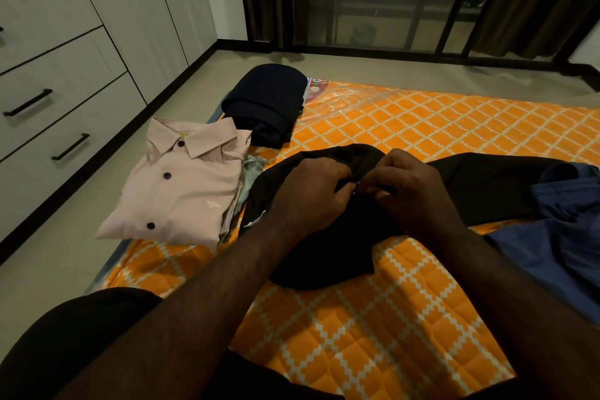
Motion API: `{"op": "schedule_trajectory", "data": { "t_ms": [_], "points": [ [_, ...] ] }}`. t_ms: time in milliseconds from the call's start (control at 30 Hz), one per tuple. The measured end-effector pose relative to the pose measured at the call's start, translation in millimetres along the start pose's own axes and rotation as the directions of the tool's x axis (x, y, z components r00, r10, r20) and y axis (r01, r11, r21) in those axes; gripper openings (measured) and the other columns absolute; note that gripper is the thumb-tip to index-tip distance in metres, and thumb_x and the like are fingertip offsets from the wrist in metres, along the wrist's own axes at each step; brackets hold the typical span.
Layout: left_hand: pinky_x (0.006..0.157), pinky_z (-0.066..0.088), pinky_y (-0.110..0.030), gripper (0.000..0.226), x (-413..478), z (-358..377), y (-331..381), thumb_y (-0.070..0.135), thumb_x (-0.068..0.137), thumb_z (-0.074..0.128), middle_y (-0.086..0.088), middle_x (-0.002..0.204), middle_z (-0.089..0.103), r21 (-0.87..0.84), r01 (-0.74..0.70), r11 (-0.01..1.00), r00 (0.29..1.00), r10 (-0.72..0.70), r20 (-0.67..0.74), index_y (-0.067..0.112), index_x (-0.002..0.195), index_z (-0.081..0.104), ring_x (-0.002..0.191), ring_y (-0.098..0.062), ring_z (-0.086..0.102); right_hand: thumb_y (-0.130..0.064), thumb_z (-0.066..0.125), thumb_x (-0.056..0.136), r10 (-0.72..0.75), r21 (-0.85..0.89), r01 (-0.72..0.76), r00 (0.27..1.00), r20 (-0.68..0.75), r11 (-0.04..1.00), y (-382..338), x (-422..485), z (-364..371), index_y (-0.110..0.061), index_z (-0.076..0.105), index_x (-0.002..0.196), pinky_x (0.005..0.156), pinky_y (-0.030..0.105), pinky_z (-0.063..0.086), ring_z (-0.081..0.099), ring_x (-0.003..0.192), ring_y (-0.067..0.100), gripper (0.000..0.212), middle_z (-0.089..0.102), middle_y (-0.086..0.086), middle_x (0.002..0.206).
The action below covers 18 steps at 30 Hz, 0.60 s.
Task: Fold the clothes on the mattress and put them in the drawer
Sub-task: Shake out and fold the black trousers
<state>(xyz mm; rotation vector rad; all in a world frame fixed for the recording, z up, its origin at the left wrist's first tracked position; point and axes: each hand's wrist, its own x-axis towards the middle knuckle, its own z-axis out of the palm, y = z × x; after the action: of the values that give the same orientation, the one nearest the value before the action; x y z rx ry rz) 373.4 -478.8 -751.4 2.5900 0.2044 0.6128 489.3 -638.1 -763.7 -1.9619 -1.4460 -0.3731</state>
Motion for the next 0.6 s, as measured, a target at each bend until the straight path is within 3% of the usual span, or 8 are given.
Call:
{"op": "schedule_trajectory", "data": {
  "t_ms": [133,300,467,600],
  "points": [
    [0.064,0.043,-0.029,0.021,2.8,-8.3,-2.6,0.027,0.093,0.058,0.003,0.082,0.066,-0.002,-0.064,0.998,0.995,0.064,0.083,0.015,0.093,0.076,0.075,-0.013,0.057,0.005,0.082,0.076,0.035,-0.009,-0.035,0.998,-0.047,0.999,0.9,0.3,-0.4,-0.01,0.07,0.083,0.057,0.037,0.05,0.059,0.071,0.018,0.021,0.058,0.001,0.086],
    [0.062,0.048,-0.039,0.028,4.4,-10.7,-0.3,0.029,0.091,0.05,-0.001,0.08,0.063,0.048,-0.091,0.995,0.987,0.084,0.137,0.014,0.088,0.073,0.075,-0.021,0.058,-0.002,0.088,0.07,0.108,-0.039,-0.111,0.992,-0.061,0.993,2.6,0.7,1.6,-0.012,0.066,0.086,0.066,0.009,0.032,0.049,0.072,0.008,0.029,0.048,-0.009,0.082],
    [0.06,0.042,-0.035,0.021,5.8,-14.6,-1.5,0.022,0.096,0.056,-0.001,0.078,0.059,0.07,-0.116,0.991,0.983,0.104,0.154,0.01,0.086,0.07,0.073,-0.02,0.055,-0.001,0.088,0.071,0.128,-0.048,-0.133,0.987,-0.099,0.99,3.3,0.6,5.8,-0.011,0.068,0.087,0.07,0.003,0.034,0.042,0.075,-0.002,0.027,0.049,-0.009,0.082],
    [0.061,0.039,-0.033,0.018,6.0,-16.3,-1.7,0.022,0.096,0.056,0.007,0.076,0.048,0.085,-0.133,0.988,0.976,0.115,0.187,0.013,0.087,0.069,0.073,-0.016,0.051,-0.001,0.088,0.072,0.14,-0.048,-0.144,0.987,-0.085,0.988,3.8,0.2,7.2,-0.012,0.071,0.089,0.071,0.002,0.036,0.047,0.074,0.004,0.027,0.05,-0.008,0.083]
  ]
}}
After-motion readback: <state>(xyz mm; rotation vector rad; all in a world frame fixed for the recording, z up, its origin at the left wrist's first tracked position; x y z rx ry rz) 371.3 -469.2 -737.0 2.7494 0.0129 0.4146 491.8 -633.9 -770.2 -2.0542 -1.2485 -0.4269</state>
